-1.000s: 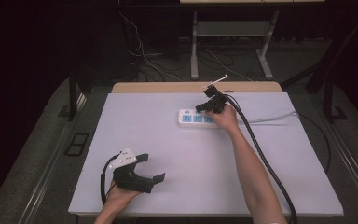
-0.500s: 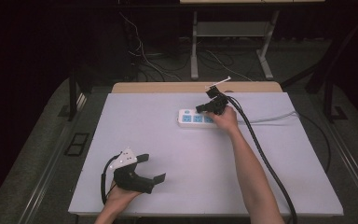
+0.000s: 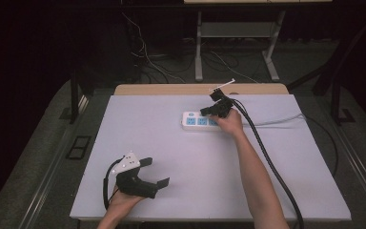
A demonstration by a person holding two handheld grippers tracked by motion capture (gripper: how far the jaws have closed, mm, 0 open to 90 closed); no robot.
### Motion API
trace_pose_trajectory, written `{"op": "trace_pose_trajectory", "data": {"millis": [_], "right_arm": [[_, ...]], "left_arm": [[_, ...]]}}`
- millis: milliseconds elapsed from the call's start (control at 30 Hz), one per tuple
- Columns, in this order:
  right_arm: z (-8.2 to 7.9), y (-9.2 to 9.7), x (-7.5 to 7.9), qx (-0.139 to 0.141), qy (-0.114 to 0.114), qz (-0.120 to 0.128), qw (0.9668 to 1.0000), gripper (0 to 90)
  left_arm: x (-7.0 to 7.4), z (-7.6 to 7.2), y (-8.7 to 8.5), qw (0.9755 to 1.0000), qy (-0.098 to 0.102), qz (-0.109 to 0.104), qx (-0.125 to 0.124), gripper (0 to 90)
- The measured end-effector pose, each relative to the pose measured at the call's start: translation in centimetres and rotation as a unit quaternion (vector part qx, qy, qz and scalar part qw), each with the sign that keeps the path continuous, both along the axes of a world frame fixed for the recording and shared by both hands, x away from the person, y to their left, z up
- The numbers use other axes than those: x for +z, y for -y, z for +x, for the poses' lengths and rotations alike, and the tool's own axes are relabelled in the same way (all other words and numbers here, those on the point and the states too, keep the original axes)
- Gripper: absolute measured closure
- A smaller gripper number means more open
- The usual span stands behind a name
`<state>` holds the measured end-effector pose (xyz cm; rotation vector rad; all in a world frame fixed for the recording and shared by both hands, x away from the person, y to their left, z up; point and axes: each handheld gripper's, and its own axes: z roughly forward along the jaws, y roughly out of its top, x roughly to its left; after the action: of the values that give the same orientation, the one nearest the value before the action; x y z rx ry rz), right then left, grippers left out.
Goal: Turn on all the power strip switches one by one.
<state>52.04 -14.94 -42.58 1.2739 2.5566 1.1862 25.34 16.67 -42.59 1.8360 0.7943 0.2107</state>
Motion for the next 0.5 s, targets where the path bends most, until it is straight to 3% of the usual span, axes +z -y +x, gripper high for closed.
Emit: {"op": "trace_pose_trajectory", "data": {"millis": [500], "right_arm": [[-0.2,0.05,-0.18,-0.001,0.004,0.004,1.0,90.0]], "left_arm": [[-0.09,0.08,0.11,1.0,-0.002,0.001,-0.003,0.0]]}}
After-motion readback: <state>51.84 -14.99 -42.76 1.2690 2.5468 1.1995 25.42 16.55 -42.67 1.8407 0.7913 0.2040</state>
